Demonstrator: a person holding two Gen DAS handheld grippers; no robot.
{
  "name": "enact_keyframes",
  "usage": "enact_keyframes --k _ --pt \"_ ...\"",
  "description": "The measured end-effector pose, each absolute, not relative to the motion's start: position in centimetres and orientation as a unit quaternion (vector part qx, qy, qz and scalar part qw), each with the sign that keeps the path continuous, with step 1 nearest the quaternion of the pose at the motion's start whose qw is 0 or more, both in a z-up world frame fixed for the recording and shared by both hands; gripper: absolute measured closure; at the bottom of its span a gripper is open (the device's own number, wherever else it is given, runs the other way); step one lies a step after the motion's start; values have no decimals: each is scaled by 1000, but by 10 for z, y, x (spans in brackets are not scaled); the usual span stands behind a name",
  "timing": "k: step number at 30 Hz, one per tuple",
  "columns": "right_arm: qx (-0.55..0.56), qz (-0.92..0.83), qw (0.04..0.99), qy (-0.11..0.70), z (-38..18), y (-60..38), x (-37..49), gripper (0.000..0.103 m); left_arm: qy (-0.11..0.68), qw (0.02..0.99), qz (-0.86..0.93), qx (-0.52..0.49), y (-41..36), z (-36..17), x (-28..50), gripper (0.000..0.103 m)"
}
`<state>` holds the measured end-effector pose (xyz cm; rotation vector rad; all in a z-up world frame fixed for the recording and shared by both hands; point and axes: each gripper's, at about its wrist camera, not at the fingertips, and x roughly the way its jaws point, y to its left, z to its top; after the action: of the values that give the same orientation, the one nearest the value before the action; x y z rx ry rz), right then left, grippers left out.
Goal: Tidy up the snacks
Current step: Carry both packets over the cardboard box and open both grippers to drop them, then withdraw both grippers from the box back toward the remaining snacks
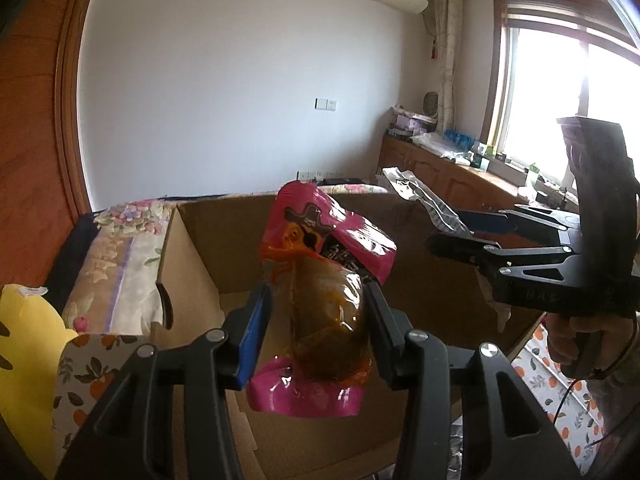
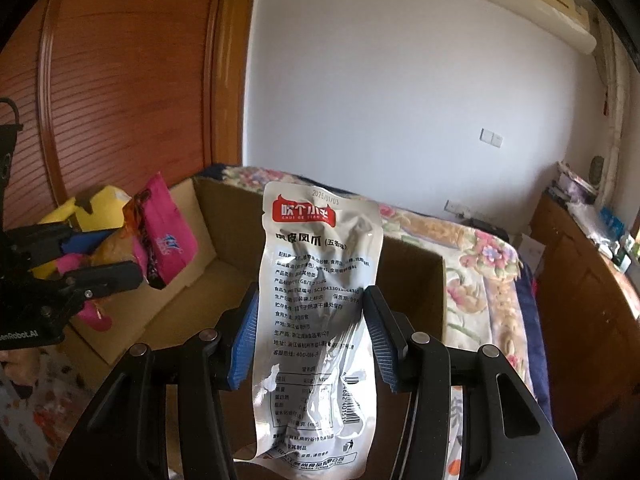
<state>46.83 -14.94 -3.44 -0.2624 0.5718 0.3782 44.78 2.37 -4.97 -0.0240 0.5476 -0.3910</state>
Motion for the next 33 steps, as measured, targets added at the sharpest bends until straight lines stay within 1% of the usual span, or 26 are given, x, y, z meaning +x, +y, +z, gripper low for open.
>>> enact_keyframes --k 6,8,10,12,13,18,26,29,30,33 --pt "-131 180 931 288 -41 -147 466 51 292 938 -188 -3 19 -58 450 54" --pt "-135 180 928 296 -45 -146 465 50 288 939 -186 -3 19 -56 448 50" --pt "-140 174 929 296 -45 -147 466 44 283 942 -182 -1 20 -54 445 44" --pt "-141 171 929 298 -45 -147 465 36 282 942 -182 0 20 -52 443 44" --pt "-139 169 929 298 -44 -148 465 35 283 942 -181 1 20 -51 442 44" --pt "-125 175 930 298 -38 -152 453 35 282 943 -179 8 22 -48 428 43" --pt "-119 176 934 286 -6 -158 411 35 277 945 -175 5 29 -31 398 42" --pt "-115 175 936 283 7 -163 390 35 273 945 -179 6 32 -25 381 37" --pt "-114 173 937 282 10 -167 380 35 271 946 -179 7 32 -24 376 34" --pt "-106 171 937 285 13 -172 359 35 268 947 -179 16 33 -21 359 33"
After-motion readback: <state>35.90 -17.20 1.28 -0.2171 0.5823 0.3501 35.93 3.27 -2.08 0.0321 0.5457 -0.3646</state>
